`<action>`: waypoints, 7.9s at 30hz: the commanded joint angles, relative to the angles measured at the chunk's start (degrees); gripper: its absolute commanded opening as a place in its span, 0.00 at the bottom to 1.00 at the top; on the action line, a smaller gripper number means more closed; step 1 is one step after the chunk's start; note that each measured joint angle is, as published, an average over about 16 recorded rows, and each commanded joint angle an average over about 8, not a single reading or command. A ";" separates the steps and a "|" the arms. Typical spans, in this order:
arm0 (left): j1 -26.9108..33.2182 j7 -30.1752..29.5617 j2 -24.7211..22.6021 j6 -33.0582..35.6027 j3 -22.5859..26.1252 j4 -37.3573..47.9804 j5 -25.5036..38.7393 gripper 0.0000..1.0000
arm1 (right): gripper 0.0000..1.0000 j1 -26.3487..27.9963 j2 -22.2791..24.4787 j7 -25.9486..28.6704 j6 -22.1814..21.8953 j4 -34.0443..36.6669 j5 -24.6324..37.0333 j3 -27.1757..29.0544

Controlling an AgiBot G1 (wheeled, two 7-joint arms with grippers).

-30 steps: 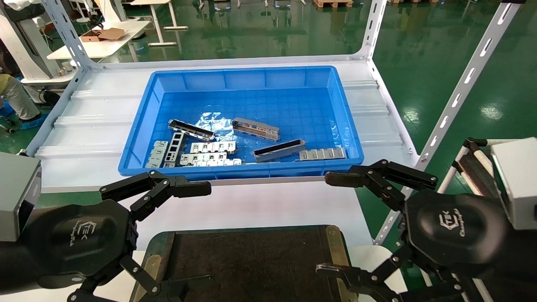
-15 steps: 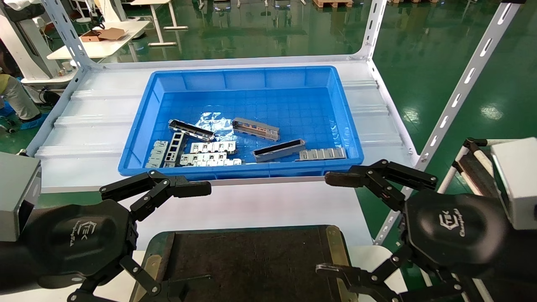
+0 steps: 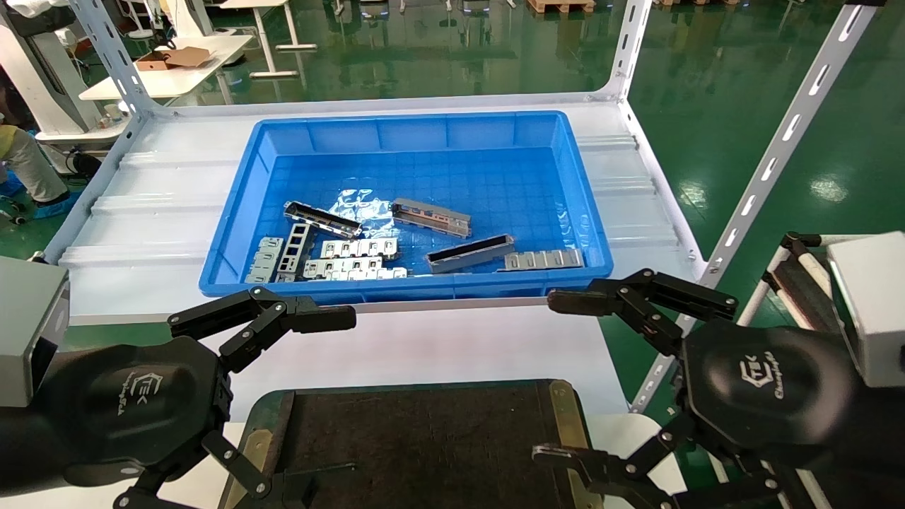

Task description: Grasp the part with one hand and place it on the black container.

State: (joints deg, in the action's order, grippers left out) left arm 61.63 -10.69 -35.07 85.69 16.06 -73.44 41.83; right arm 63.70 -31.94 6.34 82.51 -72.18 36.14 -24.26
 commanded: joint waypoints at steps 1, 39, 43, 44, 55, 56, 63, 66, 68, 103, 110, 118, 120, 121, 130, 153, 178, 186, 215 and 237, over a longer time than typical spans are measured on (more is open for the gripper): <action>0.00 0.00 0.01 0.00 0.00 -0.01 0.01 1.00 | 1.00 0.00 0.00 0.00 0.00 0.00 0.00 0.00; 9.86 2.00 -11.80 -6.03 6.44 13.91 12.16 1.00 | 1.00 0.01 0.00 -0.01 0.01 0.01 0.00 -0.01; 12.14 3.12 -14.39 -6.96 7.40 17.94 14.03 1.00 | 1.00 0.01 0.00 -0.01 0.01 0.01 0.00 -0.01; 12.69 3.46 -15.04 -7.21 7.62 18.96 14.47 1.00 | 1.00 0.01 0.00 -0.01 0.01 0.01 0.00 -0.01; 19.82 9.48 -23.16 -11.57 9.95 33.36 20.03 1.00 | 1.00 0.01 0.00 -0.01 0.01 0.01 -0.01 -0.01; 20.45 10.18 -23.91 -11.99 10.11 34.80 20.44 1.00 | 1.00 0.01 0.00 -0.01 0.01 0.01 -0.01 -0.01; 24.54 15.92 -29.22 -15.56 10.96 45.14 22.89 1.00 | 1.00 0.01 0.00 -0.01 0.01 0.01 -0.01 -0.01; 26.09 18.44 -31.56 -17.85 11.08 49.67 23.61 1.00 | 1.00 0.01 0.00 -0.01 0.01 0.01 -0.01 -0.01; 27.11 20.10 -33.12 -19.74 11.12 52.68 24.04 1.00 | 1.00 0.01 0.00 -0.01 0.01 0.01 -0.01 -0.01; 31.18 35.23 -42.56 -44.53 13.02 67.55 26.35 1.00 | 1.00 0.01 0.00 -0.01 0.00 0.01 -0.01 -0.02; 31.05 35.55 -42.74 -45.25 14.16 66.69 26.48 1.00 | 0.98 0.01 0.00 -0.01 0.00 0.01 -0.01 -0.02; 30.65 36.18 -42.91 -46.77 15.93 65.24 26.54 0.80 | 0.28 0.01 0.00 -0.01 0.00 0.01 -0.01 -0.02; 30.49 36.36 -42.93 -47.13 16.43 64.86 26.51 0.55 | 0.11 0.01 0.00 -0.01 0.00 0.01 -0.01 -0.02; 30.40 36.45 -42.94 -47.29 16.68 64.68 26.47 0.42 | 0.05 0.01 0.00 -0.01 0.00 0.01 -0.01 -0.02; 29.73 36.97 -43.01 -48.64 18.90 63.15 25.52 0.00 | 0.00 0.01 0.00 -0.01 0.00 0.01 -0.01 -0.02; 28.69 36.57 -43.02 -51.92 24.18 61.29 20.38 0.00 | 0.00 0.01 0.01 -0.01 0.00 0.01 -0.02 -0.03; 28.52 35.31 -42.97 -52.79 29.68 60.68 14.81 0.00 | 0.00 0.01 0.01 -0.02 0.00 0.01 -0.02 -0.03; 29.26 34.21 -42.96 -52.87 30.59 60.38 12.15 0.00 | 0.00 0.02 0.01 -0.02 0.00 0.01 -0.02 -0.03; 32.91 28.14 -37.96 -30.02 30.33 64.14 3.16 0.00 | 0.00 0.02 0.01 -0.02 0.00 0.01 -0.02 -0.04; 30.39 25.27 -27.75 1.98 30.91 61.44 1.97 0.00 | 0.00 0.02 0.01 -0.02 0.00 0.01 -0.03 -0.04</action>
State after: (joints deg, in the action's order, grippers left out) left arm 91.71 14.50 -62.80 87.11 46.97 -12.48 43.76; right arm 63.72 -31.93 6.32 82.50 -72.17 36.12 -24.30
